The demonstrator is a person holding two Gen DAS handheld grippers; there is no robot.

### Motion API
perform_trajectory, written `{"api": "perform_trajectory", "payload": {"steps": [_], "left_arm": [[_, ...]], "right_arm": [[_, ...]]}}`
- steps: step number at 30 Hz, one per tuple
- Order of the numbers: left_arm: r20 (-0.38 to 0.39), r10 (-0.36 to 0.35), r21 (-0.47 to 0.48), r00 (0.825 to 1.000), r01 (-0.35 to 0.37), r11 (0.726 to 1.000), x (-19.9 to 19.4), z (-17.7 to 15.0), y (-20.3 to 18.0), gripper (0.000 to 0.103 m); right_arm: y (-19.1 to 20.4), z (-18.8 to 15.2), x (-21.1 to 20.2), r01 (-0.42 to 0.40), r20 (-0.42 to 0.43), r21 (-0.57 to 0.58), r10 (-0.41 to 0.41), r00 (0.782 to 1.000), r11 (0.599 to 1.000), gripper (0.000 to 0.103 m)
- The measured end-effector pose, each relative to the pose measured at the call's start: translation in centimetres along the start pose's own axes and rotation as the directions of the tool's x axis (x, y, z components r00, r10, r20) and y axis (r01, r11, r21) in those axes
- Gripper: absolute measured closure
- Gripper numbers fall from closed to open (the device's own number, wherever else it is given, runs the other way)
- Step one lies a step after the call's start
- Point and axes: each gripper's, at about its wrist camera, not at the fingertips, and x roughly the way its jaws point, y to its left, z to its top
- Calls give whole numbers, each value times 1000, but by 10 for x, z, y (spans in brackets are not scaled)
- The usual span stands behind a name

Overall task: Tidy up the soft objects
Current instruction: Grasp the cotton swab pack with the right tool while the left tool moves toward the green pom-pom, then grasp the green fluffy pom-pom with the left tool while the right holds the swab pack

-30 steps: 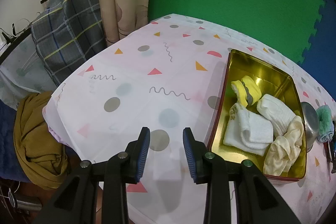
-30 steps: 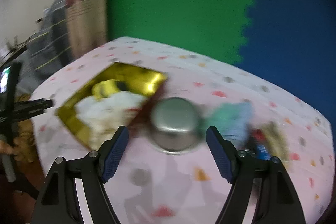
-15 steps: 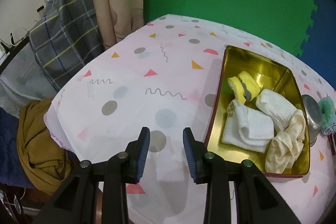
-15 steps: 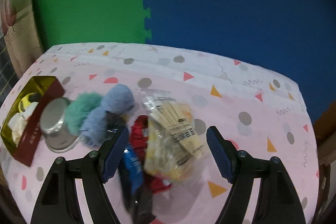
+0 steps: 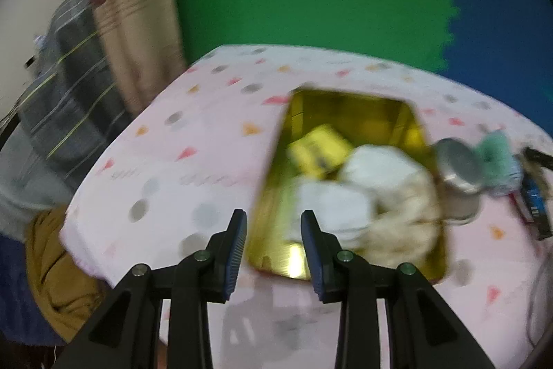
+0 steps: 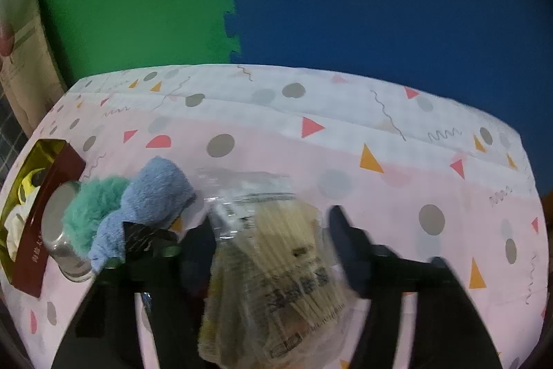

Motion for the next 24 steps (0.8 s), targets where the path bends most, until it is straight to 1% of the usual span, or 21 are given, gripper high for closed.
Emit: {"api": "perform_trajectory", "payload": {"steps": [1,3,5,8,9,11,13,15,16,17,20,22,24], "left_arm": [[8,-37,19,999,37,999,-4,6,-13,70],[26,-88,55,996,86,995,-9,16,-37,70],[31,-126,100,992,123,987,-11,25,-62,70],[30,-196,165,980,189,968,-12,37,-100,70],[28,-228,189,973,219,957,-13,40,-114,70],[18,-267,218,963,257,941,-13,45,-136,70],[-9,-322,241,947,314,918,-10,51,-157,70],[-38,-348,243,937,346,906,-6,56,-172,70],[-63,-378,247,924,381,891,-4,59,-183,70],[-80,-396,249,915,403,881,-3,62,-190,70],[-119,-432,256,894,448,856,0,69,-211,70],[-152,-445,256,882,470,845,6,74,-224,70],[-183,-456,247,871,490,836,13,78,-233,70]], "right_arm": [[-4,-1,2,0,-6,10,0,1000,1000,61],[-10,-3,2,8,-4,18,-7,1000,1000,63],[-18,-6,3,12,-3,37,-12,1000,999,65],[-35,-14,7,31,-21,74,-29,999,997,68],[-42,-19,8,32,-28,92,-30,999,995,68],[-54,-27,7,17,-28,125,-14,1000,992,68],[-63,-34,4,31,-23,136,-28,999,990,68],[-71,-42,1,24,-18,150,-21,1000,988,68],[-73,-45,-1,31,-15,149,-29,999,988,68],[-74,-49,-3,41,-13,141,-39,999,989,68],[-75,-60,-10,70,-6,128,-70,998,989,68],[-75,-69,-17,93,0,125,-94,996,988,68],[-77,-77,-24,96,11,138,-98,995,986,68]]}}
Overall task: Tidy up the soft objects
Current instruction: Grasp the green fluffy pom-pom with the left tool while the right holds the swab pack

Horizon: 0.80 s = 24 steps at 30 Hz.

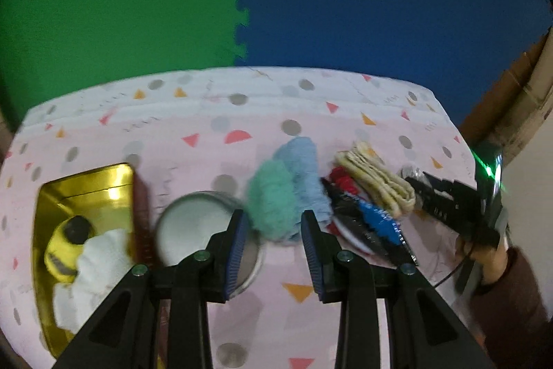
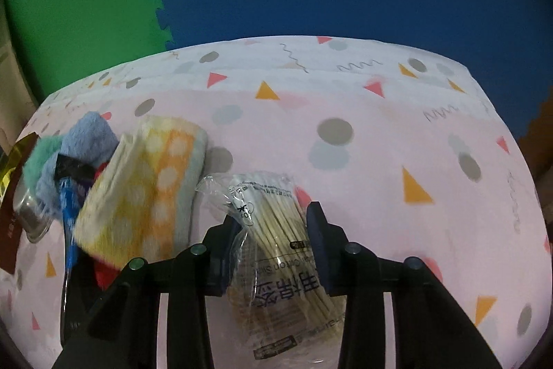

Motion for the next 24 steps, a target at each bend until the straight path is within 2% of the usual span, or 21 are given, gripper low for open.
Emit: {"api": "perform_trajectory", "payload": {"steps": [3,5,13,24], "left_arm": [[-55,-24,-26,998,23,999,17,10,-2,70],[-64,-23,-28,998,21,999,24,17,-4,70],[-131,6,-56,991,-13,998,62,41,-6,70],[-206,50,-96,977,-71,993,101,40,2,70]], "right_arm": [[-4,-12,-9,3,20,7,-3,1000,1000,67],[-5,-17,-12,3,32,8,-3,999,1000,67],[-6,-18,-10,-10,29,21,9,1000,1000,63],[-8,-19,-7,-27,20,36,26,999,999,62]]}}
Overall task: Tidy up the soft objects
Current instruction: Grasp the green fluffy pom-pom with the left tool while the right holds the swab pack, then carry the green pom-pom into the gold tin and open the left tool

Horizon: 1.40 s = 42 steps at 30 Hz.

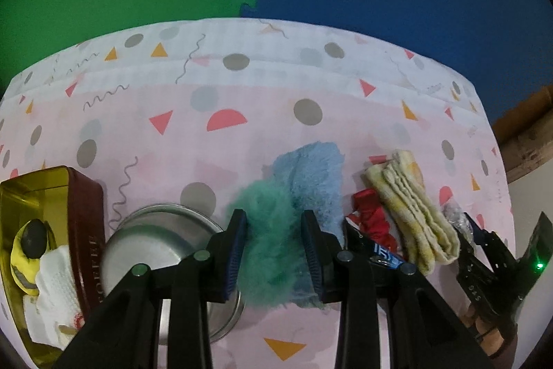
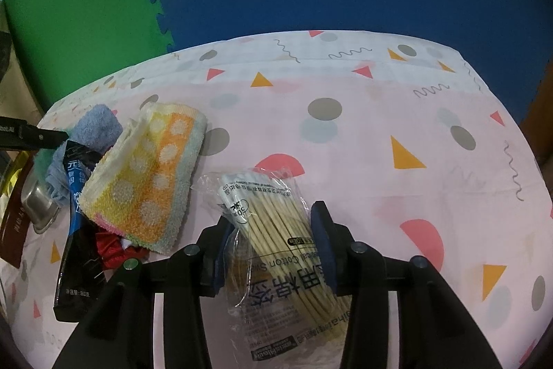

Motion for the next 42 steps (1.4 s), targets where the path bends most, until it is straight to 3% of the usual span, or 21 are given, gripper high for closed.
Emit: {"api": "perform_trajectory", "payload": {"steps": [3,5,23,31,42], "left_arm": [[-9,-10,-16,1000,10,1000,5,-2,2,72],[1,-10,-15,1000,10,1000,4,-2,1,84],[131,-25,20,991,23,1000,-70,-15,-7,87],[188,44,-1,981,-44,999,-115,-25,21,87],[204,224,-110,953,-205,973,-142,-32,107,87]], "right_arm": [[0,0,0,-2,0,2,2,1000,1000,62],[0,0,0,0,0,1,0,1000,1000,62],[3,-1,1,10,-2,-8,-10,1000,1000,62],[3,-1,2,14,-2,-12,-14,1000,1000,61],[5,-1,1,31,-6,-29,-31,1000,999,61]]}}
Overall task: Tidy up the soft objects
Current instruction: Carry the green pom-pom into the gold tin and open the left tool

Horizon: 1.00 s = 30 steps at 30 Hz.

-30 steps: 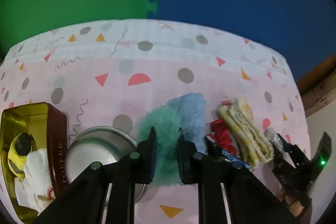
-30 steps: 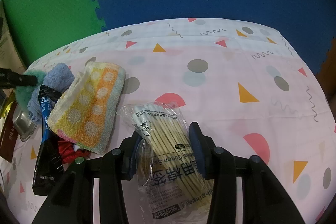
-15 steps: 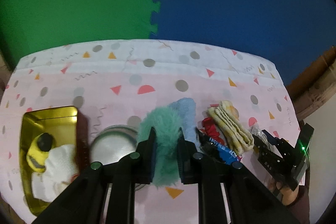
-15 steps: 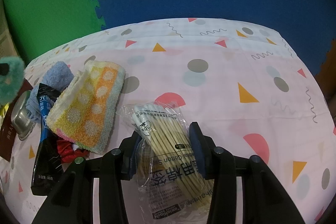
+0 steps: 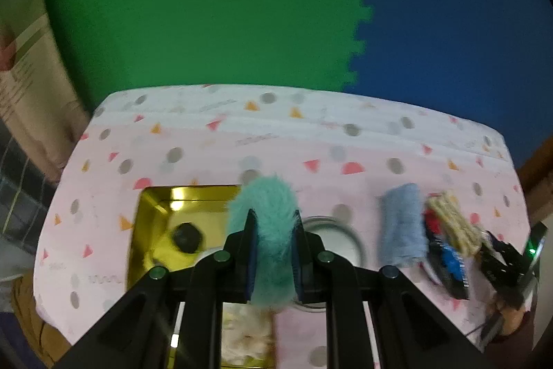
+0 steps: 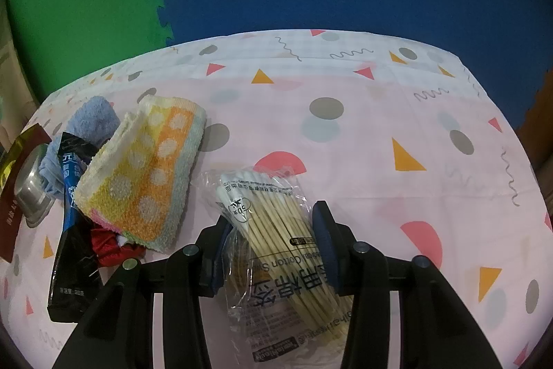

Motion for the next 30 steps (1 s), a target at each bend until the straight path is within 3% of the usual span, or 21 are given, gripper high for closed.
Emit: {"api": "perform_trajectory", "payload": {"steps": [7,13,30], "left_arm": [[-37,75,-33,996,-76,997,29,0,42,87],[-80,88,-50,993,-92,994,57,-6,58,87],[-144,101,-54,984,-109,993,101,-13,62,83]], "right_arm": [[0,1,-1,3,-1,-4,-3,1000,1000,60],[0,1,-1,9,-3,-8,-9,1000,1000,60],[2,2,0,18,-5,-16,-18,1000,1000,59]]}}
